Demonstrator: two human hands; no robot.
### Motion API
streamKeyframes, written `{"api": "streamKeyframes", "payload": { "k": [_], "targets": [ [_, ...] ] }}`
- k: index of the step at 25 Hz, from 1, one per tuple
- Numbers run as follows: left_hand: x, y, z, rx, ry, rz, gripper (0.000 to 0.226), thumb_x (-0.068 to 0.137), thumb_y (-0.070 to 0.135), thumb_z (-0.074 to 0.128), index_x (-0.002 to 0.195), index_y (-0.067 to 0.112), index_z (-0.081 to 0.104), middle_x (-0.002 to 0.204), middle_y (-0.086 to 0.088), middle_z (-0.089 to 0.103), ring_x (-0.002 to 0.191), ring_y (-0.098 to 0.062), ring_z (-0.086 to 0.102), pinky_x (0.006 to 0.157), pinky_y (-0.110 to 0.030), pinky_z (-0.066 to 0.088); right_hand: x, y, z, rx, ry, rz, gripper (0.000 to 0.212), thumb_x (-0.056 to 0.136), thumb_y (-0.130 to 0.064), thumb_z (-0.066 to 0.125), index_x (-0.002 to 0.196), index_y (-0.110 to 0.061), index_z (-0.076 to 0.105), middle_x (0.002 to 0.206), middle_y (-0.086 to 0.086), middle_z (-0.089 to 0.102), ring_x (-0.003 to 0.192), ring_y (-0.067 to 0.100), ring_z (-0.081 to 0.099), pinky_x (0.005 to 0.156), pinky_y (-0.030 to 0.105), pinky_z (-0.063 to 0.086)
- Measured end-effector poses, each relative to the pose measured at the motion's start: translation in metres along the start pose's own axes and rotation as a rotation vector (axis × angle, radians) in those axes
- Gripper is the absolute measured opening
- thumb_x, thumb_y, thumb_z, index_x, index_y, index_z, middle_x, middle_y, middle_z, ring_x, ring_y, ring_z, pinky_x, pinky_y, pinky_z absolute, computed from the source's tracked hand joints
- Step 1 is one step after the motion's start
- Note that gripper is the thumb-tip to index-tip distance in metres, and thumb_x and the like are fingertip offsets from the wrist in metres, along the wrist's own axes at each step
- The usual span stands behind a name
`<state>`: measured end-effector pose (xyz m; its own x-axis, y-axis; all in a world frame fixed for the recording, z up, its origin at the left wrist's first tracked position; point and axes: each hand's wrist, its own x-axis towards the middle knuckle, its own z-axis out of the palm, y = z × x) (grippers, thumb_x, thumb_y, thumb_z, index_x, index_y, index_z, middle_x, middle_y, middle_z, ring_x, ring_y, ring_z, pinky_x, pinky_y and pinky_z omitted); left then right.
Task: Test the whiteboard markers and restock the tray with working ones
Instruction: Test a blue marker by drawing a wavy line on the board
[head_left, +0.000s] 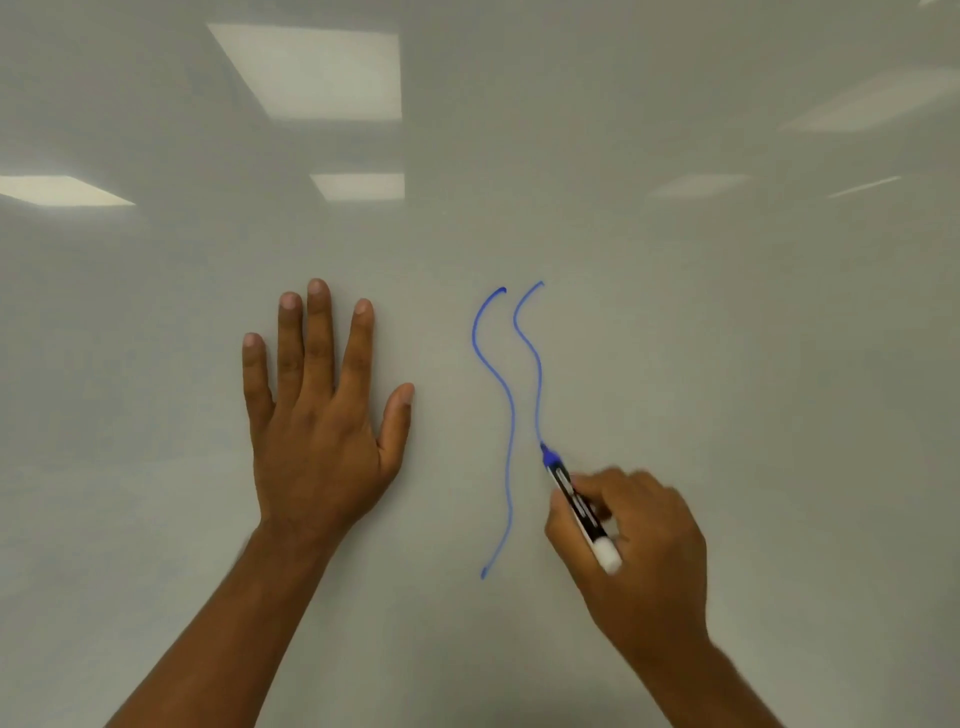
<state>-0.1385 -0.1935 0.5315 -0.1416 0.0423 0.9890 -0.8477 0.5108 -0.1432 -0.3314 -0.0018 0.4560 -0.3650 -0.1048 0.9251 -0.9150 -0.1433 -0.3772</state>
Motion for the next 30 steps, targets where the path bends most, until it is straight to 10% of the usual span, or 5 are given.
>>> {"api": "streamKeyframes", "payload": {
  "k": [12, 23, 30],
  "targets": [
    [0.001, -0.001, -0.004, 0.003, -0.026, -0.004, 0.075, 0.108, 0.055, 0.037, 0.169, 0.021, 0.013, 0.176, -0.017, 0.011, 0.164, -0.034, 0.008, 0.13, -0.061, 0.012, -0.102, 0.027, -0.012, 0.303, -0.255, 0.333, 0.01, 0.082, -0.029, 0.071, 0.09, -0.035, 0.068, 0.074, -0.012, 0.069, 0.058, 0.011, 0.057, 0.054, 0.02, 0.044],
    [-0.084, 0.015, -0.053, -0.323, -0.09, -0.127, 0.069, 0.104, 0.035, 0.056, 0.163, 0.007, 0.033, 0.171, -0.019, 0.028, 0.161, -0.04, 0.02, 0.127, -0.055, 0.023, -0.162, 0.017, -0.033, 0.561, -0.504, 0.413, 0.019, 0.091, -0.033, 0.071, 0.109, -0.033, 0.074, 0.095, -0.002, 0.075, 0.083, 0.024, 0.07, 0.07, 0.036, 0.058],
    [-0.28, 0.046, -0.098, -0.786, -0.27, -0.547, 0.022, 0.1, 0.011, 0.061, 0.12, 0.009, 0.069, 0.11, 0.0, 0.068, 0.101, -0.021, 0.067, 0.081, -0.032, 0.055, -0.217, 0.009, -0.04, 0.614, -0.576, 0.573, 0.015, 0.087, -0.034, 0.07, 0.102, -0.031, 0.071, 0.09, -0.005, 0.078, 0.088, 0.019, 0.075, 0.077, 0.023, 0.058]
  ]
}}
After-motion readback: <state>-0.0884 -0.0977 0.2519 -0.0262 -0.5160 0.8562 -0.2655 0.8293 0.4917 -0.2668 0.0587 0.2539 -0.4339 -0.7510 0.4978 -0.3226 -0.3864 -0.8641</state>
